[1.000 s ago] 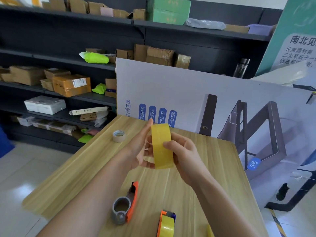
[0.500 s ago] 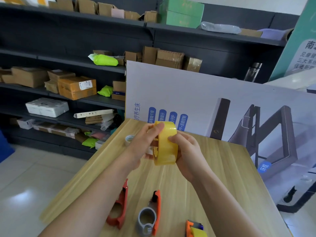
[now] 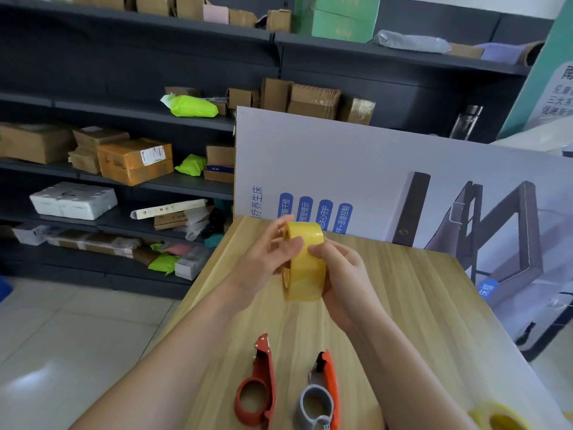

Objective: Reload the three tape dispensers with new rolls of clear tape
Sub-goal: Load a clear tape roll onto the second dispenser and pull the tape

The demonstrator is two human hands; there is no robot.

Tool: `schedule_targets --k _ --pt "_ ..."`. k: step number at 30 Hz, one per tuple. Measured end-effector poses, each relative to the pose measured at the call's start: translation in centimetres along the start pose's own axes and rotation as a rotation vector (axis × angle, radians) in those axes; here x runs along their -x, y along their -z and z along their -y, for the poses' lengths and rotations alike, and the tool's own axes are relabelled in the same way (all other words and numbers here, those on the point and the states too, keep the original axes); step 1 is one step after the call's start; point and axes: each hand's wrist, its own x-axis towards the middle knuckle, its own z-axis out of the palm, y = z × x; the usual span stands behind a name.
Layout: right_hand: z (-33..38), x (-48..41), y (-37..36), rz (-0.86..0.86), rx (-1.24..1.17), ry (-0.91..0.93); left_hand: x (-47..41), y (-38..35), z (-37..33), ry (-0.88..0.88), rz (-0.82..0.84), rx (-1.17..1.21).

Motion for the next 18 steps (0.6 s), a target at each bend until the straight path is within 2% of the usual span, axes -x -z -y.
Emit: schedule_targets --k 3,10,15,18 --pt "0.0 0.1 -0.2 0.028 -0.026 -0.031 -0.1 0.2 -0.3 0.033 -0.040 -0.026" --pt "0.9 0.7 0.9 0.117 0.070 -0.026 -0.5 -0.8 -1.1 0.313 -0.082 0.118" --pt "1.5 1.2 2.0 0.160 0.111 0.021 -0.6 -1.9 -2.1 0.366 -0.074 0.109" --pt "1.7 1.5 2.7 0.144 0.147 0.054 -0.7 -2.9 -2.5 0.329 -0.076 0.114"
